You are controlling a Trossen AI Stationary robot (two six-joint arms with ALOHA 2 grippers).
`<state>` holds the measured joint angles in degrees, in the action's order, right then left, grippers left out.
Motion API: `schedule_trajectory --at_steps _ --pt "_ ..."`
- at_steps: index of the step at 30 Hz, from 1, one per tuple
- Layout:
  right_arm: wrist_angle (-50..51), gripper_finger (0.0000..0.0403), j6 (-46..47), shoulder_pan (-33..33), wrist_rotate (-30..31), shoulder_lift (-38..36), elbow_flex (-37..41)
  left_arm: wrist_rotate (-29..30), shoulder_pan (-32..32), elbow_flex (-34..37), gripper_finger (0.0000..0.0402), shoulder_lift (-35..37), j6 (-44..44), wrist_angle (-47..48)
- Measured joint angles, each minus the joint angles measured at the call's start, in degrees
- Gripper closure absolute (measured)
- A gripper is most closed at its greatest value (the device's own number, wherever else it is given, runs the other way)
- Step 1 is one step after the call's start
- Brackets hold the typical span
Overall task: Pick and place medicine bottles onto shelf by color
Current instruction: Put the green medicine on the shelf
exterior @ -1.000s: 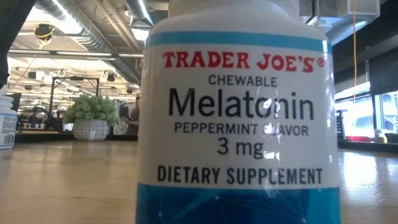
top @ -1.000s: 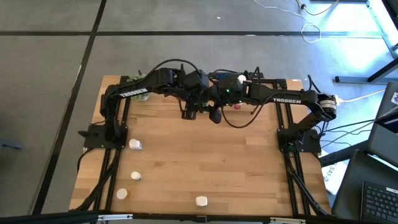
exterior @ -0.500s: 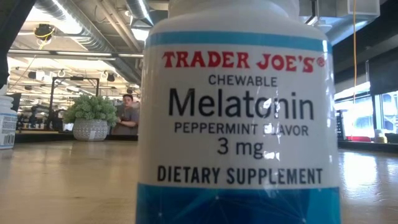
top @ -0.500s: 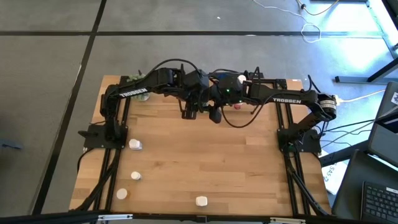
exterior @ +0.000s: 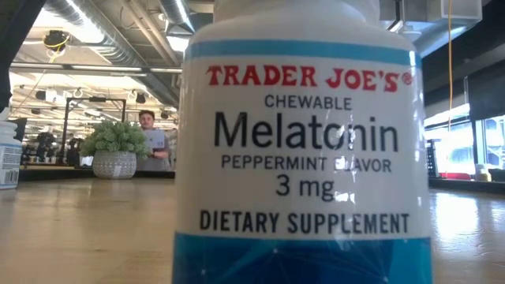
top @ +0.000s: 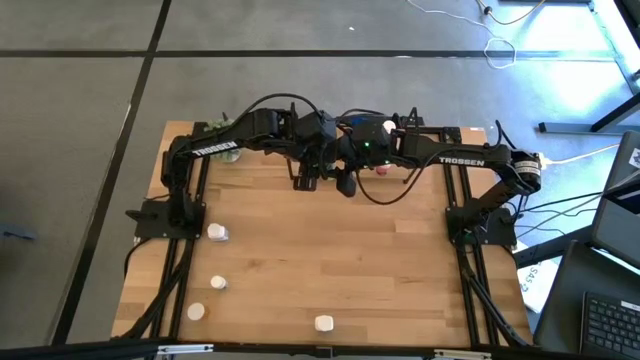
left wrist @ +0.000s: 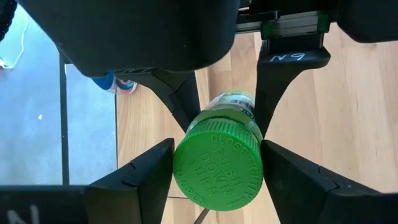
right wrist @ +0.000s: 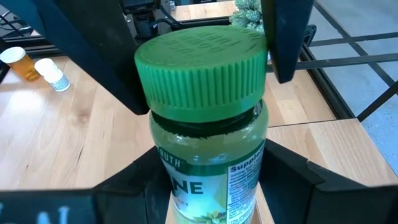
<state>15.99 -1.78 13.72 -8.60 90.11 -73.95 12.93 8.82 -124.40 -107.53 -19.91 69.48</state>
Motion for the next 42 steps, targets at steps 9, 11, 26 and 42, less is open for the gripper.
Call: schedule_trajectory --at_steps 9,11,26,42 --pt "-0.02 0.0201 0.23 0.0 -0.04 0.0 0.0 -0.47 -0.02 0.0 0.0178 0.0 -0.03 0.78" --pt "-0.02 0.0201 0.79 0.0 -0.04 0.0 0.0 -0.56 -0.04 0.0 0.0178 0.0 -0.02 0.84" --pt "-0.15 0.0201 1.51 0.0 0.27 0.0 -0.01 2.04 -0.05 0.0 0.0178 0.0 -1.29 0.54" --pt "-0.11 0.0201 1.73 0.0 0.07 0.0 -0.03 2.5 -0.04 0.0 0.0178 -0.02 -0.38 0.36"
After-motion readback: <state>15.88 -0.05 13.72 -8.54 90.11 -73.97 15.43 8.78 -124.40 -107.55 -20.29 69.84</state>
